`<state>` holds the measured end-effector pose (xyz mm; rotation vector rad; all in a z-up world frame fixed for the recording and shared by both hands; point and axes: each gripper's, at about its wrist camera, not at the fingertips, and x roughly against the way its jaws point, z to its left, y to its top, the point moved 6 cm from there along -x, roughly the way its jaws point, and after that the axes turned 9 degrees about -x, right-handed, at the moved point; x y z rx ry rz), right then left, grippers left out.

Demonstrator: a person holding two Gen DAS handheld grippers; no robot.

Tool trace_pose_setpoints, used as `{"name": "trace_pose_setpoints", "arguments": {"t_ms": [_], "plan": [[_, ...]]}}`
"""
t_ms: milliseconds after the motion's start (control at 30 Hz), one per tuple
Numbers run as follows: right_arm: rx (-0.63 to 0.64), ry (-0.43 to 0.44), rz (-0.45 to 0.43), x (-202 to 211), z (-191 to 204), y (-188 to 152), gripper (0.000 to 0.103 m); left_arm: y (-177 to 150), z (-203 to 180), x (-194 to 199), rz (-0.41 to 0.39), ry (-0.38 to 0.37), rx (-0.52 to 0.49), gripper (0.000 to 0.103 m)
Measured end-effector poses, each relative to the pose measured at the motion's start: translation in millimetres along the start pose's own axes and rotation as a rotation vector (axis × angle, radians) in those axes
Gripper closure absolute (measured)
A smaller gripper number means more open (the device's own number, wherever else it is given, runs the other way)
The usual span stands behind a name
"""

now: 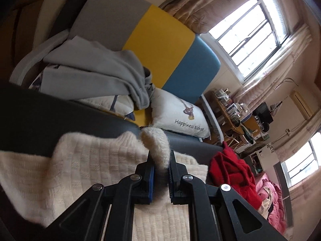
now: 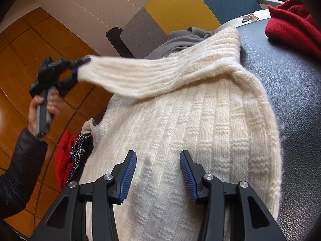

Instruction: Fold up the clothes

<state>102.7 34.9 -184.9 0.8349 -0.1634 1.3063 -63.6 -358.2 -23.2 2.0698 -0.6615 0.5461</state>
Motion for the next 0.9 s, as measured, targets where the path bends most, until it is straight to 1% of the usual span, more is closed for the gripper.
{"name": "trace_pose_setpoints", "arguments": {"t_ms": [67, 133, 233, 300, 333, 367, 467, 533, 567, 600, 633, 667, 700, 733, 767, 800, 833, 867, 900], "plan": [[-0.005, -0.024, 0.0, 2, 0, 5, 0.058, -15, 25, -5, 0.027, 0.012, 0.055, 0.092], [-0.008, -0.051, -0.011, 4, 1, 13, 0.058, -30, 46, -14, 0.063, 0.039, 0.086, 0.092], [0.011, -0.124, -0.111, 17, 4, 52, 0.057, -46, 70, -26, 0.109, 0.08, 0.114, 0.092], [0.002, -0.217, -0.156, 17, -6, 84, 0.057, -52, 82, -33, 0.129, 0.109, 0.128, 0.092], [-0.017, -0.247, -0.168, 14, -14, 98, 0.057, -53, 87, -36, 0.136, 0.125, 0.13, 0.091], [-0.046, -0.276, -0.173, 9, -25, 112, 0.057, -53, 91, -40, 0.142, 0.14, 0.129, 0.09], [-0.196, -0.337, -0.106, -15, -70, 139, 0.057, -54, 101, -50, 0.16, 0.175, 0.124, 0.09], [-0.227, -0.335, -0.08, -27, -86, 147, 0.056, -48, 96, -48, 0.154, 0.136, 0.121, 0.09], [-0.199, -0.335, -0.071, -29, -83, 149, 0.058, -43, 91, -43, 0.133, 0.087, 0.135, 0.091], [-0.17, -0.335, -0.061, -32, -81, 152, 0.067, -38, 86, -35, 0.105, 0.025, 0.157, 0.091], [-0.138, -0.337, -0.053, -33, -77, 153, 0.078, -32, 80, -28, 0.076, -0.036, 0.178, 0.091], [-0.091, -0.346, -0.049, -32, -72, 152, 0.082, -28, 76, -18, 0.044, -0.085, 0.2, 0.091], [-0.04, -0.361, -0.047, -29, -68, 151, 0.085, -27, 77, -13, 0.033, -0.068, 0.195, 0.091], [-0.005, -0.39, -0.039, -27, -68, 148, 0.087, -27, 80, -11, 0.033, -0.022, 0.176, 0.091], [0.013, -0.422, -0.028, -27, -72, 145, 0.087, -30, 87, -15, 0.054, 0.057, 0.15, 0.091], [0.017, -0.443, -0.024, -28, -77, 143, 0.087, -36, 96, -24, 0.093, 0.132, 0.137, 0.091], [0.017, -0.457, -0.023, -28, -81, 142, 0.089, -43, 106, -35, 0.133, 0.173, 0.143, 0.09], [0.009, -0.456, -0.027, -27, -83, 144, 0.09, -50, 114, -45, 0.166, 0.192, 0.157, 0.089], [0.001, -0.456, -0.032, -27, -84, 145, 0.087, -56, 121, -53, 0.184, 0.202, 0.175, 0.088]]}}
